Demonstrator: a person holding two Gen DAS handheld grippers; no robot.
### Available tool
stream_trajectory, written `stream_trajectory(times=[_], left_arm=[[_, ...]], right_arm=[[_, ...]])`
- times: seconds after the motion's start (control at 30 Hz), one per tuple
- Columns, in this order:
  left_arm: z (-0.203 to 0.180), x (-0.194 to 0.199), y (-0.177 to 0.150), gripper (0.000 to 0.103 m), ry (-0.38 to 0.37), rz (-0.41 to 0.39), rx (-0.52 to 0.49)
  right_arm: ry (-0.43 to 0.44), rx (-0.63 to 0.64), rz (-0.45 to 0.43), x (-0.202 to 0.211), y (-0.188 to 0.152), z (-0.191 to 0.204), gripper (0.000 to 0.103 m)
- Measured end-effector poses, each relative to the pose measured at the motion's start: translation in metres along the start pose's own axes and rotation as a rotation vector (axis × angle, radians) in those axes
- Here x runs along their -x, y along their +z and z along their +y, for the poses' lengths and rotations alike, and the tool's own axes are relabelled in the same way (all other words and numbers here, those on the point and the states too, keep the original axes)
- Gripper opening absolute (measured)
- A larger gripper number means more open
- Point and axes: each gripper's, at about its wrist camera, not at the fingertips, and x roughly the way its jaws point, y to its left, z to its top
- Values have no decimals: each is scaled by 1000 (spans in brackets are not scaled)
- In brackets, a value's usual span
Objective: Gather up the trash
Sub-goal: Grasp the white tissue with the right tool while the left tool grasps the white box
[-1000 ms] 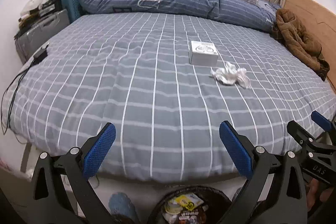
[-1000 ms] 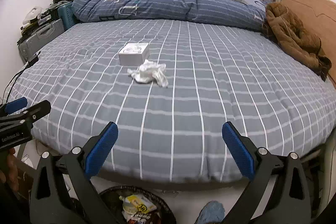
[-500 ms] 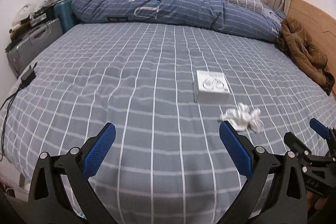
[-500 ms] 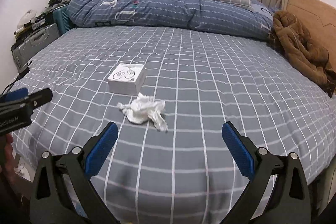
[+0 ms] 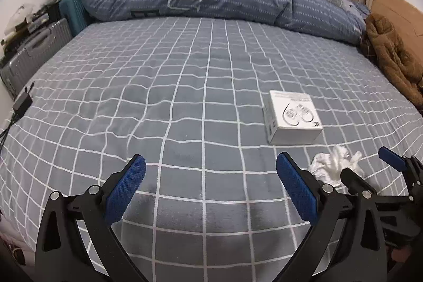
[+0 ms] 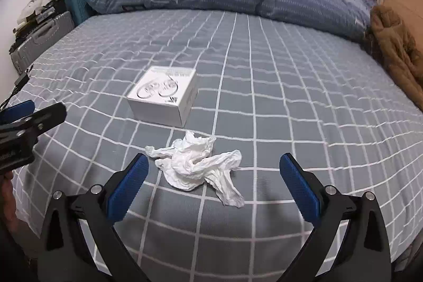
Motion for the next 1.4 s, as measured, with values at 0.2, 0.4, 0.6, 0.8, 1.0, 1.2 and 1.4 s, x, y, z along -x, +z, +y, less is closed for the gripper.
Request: stream_trajectory(times=[0.2,0.4,0.6,0.8,1.0,1.2,1.4], left_arm=[[5,-5,-1,97,-3,9,-6],[7,-9,-2,97,0,17,-6],[-4,-13,2,97,-13,18,-19],[-34,-27,7,97,-47,21,-47],[-73,-47,14,97,-78,27,-79],[-98,-69,21,97,-85,32,-101],[-107,-81,26,97,-100,35,-95]], right_arm=[[9,-22,37,-22,3,3,89],[40,-20,96,-40,-2,12,52],[40,5,96,-34,-5,11,16],[5,-36,40,-14,1,-26,15],[-38,-57,23,-2,1,-67,15],[-63,-77,26,5,-6,-98,15],[-67,-111,38,8,-13,-121,15]])
